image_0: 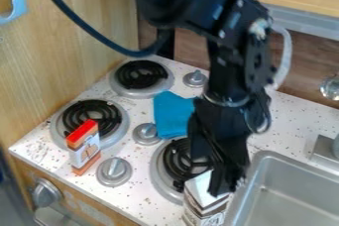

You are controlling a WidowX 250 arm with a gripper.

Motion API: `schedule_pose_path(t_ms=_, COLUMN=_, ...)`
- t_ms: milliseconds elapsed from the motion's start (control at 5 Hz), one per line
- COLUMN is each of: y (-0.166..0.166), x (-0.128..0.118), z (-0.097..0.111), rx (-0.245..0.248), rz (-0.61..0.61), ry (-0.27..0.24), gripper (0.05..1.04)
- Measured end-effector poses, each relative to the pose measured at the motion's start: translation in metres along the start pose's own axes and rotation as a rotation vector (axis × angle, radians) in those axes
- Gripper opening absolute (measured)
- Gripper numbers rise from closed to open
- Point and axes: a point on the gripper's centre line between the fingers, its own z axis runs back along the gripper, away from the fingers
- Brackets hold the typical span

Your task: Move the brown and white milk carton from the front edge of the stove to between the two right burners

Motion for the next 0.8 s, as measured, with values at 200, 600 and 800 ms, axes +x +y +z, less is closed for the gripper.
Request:
schedule_pose_path(t_ms=200, y=0.0011, x=0.0096, z=-0.0159, rx=0.009, rz=-0.009, ry=0.026, gripper=1.001)
schedule_pose_path(t_ms=600, y=0.0043, x=0.0161, z=-0.0206, rx=0.019, rz=-0.013, ry=0.016, gripper=1.001)
schedule_pose_path(t_ms=800, y=0.0054, x=0.0166, z=-0.0206, rx=0.02, rz=-0.01, ry=0.011, gripper=1.001)
